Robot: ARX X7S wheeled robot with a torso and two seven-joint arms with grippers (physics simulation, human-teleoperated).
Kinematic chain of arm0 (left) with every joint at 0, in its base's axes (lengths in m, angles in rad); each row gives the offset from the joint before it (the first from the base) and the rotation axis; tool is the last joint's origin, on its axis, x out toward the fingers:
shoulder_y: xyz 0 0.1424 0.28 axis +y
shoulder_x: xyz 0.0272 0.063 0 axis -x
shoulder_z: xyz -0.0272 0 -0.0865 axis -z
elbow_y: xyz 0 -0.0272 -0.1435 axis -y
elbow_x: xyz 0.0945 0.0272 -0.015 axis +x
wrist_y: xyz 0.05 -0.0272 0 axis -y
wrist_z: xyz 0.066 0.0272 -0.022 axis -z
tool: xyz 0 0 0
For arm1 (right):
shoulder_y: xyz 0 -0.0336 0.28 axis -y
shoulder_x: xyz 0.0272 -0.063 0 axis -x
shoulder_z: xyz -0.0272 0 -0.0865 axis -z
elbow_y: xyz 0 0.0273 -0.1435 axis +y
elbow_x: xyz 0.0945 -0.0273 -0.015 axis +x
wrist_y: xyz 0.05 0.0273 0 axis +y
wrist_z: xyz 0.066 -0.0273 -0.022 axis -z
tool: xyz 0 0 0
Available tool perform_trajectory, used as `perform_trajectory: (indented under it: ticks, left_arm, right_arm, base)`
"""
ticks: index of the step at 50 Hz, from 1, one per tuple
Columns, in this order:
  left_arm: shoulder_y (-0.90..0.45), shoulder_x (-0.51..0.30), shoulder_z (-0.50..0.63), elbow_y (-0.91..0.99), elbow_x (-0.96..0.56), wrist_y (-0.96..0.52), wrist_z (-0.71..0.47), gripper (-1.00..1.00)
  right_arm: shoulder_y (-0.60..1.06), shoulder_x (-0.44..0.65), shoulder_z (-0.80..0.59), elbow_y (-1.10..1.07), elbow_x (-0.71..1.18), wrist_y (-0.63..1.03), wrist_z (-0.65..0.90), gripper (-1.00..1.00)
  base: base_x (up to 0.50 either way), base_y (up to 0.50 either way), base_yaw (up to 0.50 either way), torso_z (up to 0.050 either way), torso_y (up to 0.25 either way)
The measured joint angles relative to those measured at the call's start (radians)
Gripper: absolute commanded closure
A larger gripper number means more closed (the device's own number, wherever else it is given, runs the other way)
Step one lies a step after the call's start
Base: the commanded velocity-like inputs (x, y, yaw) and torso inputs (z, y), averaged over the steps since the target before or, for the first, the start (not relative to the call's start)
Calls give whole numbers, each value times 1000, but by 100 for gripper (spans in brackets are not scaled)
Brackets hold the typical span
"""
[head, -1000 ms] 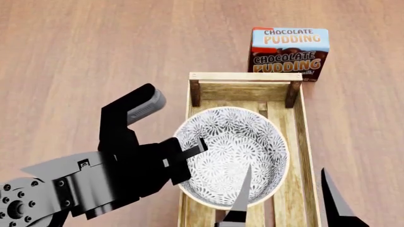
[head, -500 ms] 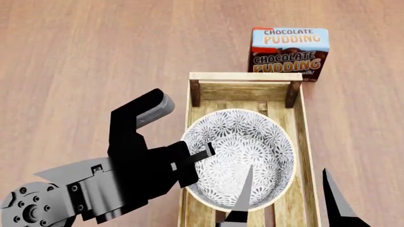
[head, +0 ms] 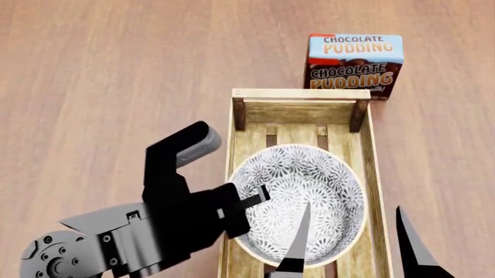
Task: Pick up the bowl on the left and put it in the tray.
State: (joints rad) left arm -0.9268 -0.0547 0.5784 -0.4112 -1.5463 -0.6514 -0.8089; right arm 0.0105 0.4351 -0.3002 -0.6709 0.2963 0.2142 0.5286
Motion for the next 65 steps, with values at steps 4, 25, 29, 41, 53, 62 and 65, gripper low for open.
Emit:
perform_trajectory:
  ticks: [4, 25, 29, 41, 53, 62, 65]
  left_arm:
    - [-2, 2, 13, -12, -1, 12, 11, 100]
    - [-25, 12, 93, -80, -26, 74, 55, 100]
    - [-31, 14, 108, -93, -37, 85, 63, 100]
    - [-48, 16, 161, -125, -68, 121, 82, 100]
    - [-59, 17, 220, -153, -98, 160, 103, 100]
    - [-66, 17, 260, -172, -121, 188, 119, 100]
    - [-69, 17, 272, -179, -128, 198, 126, 100]
  right_arm:
    - [-1, 1, 0, 0, 1, -1, 1, -100]
    - [-2, 7, 1, -2, 5, -5, 6, -100]
    - [-2, 7, 0, -1, 5, -6, 7, -100]
    - [-1, 10, 0, -1, 8, -7, 9, -100]
    - [-2, 13, 0, -4, 10, -7, 13, -100]
    - [-2, 16, 0, -5, 12, -7, 15, -100]
    - [-2, 17, 0, -5, 12, -7, 15, -100]
  base:
    - [0, 0, 0, 0, 0]
    - [0, 0, 0, 0, 0]
    - [0, 0, 0, 0, 0]
    - [0, 0, 0, 0, 0]
    - [0, 0, 0, 0, 1]
    - [0, 0, 0, 0, 0]
    - [0, 0, 0, 0, 0]
